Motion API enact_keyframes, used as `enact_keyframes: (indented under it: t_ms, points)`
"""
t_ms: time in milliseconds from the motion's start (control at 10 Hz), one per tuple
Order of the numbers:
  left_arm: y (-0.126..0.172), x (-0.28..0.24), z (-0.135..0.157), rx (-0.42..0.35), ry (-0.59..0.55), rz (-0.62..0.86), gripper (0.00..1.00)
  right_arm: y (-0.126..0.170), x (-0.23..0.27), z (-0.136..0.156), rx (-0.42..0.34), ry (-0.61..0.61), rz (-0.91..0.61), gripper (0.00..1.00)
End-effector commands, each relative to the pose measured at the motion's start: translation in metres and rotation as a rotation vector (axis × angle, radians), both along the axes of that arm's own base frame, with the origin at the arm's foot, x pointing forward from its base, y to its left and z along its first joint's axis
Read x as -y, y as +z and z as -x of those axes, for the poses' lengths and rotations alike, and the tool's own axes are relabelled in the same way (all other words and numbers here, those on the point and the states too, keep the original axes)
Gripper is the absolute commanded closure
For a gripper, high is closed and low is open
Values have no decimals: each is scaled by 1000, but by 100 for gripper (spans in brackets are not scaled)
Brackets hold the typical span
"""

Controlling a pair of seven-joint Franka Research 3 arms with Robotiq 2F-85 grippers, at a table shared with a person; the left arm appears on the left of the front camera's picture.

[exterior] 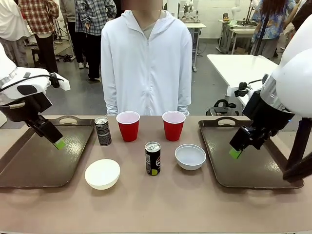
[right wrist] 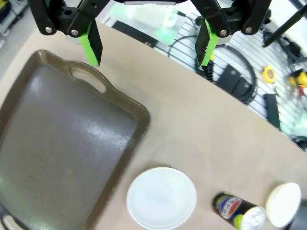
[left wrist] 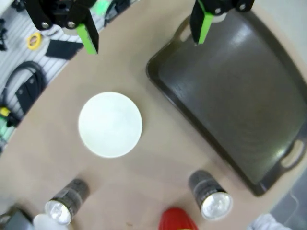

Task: Prepare tableware on both trays.
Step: Pick up a Picnic Bowl from the table and place it on a Handle tray.

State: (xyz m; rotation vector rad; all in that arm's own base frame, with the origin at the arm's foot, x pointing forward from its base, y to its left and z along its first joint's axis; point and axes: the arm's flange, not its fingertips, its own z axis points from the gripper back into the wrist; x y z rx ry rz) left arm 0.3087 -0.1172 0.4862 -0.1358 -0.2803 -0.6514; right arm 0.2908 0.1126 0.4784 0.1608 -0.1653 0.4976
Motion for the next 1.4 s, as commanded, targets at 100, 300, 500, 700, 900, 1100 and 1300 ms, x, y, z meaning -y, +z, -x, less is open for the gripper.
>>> enact_keyframes:
  t_ms: [100, 300, 500, 700, 900, 1100, 1300]
  points:
    - [7, -84, -12, -70, 103, 475, 0, -2, 93, -19, -176, -54, -467, 0]
    - [19, -144, 6, -61, 170, 626, 0, -17, 150, -8, -232, -130, -667, 0]
    - [19, -189, 19, -97, 252, 668, 0, -33, 200, 3, -268, -202, -820, 0]
    - [16, -214, 23, -159, 321, 622, 0, -38, 228, 14, -252, -265, -858, 0]
    - [6, -239, 17, -212, 370, 660, 0, -40, 234, 16, -256, -284, -872, 0]
    - [-7, -253, 16, -229, 419, 685, 0, -42, 237, 15, -253, -322, -842, 0]
    - [-13, -273, 22, -229, 471, 695, 0, -42, 238, 16, -253, -337, -835, 0]
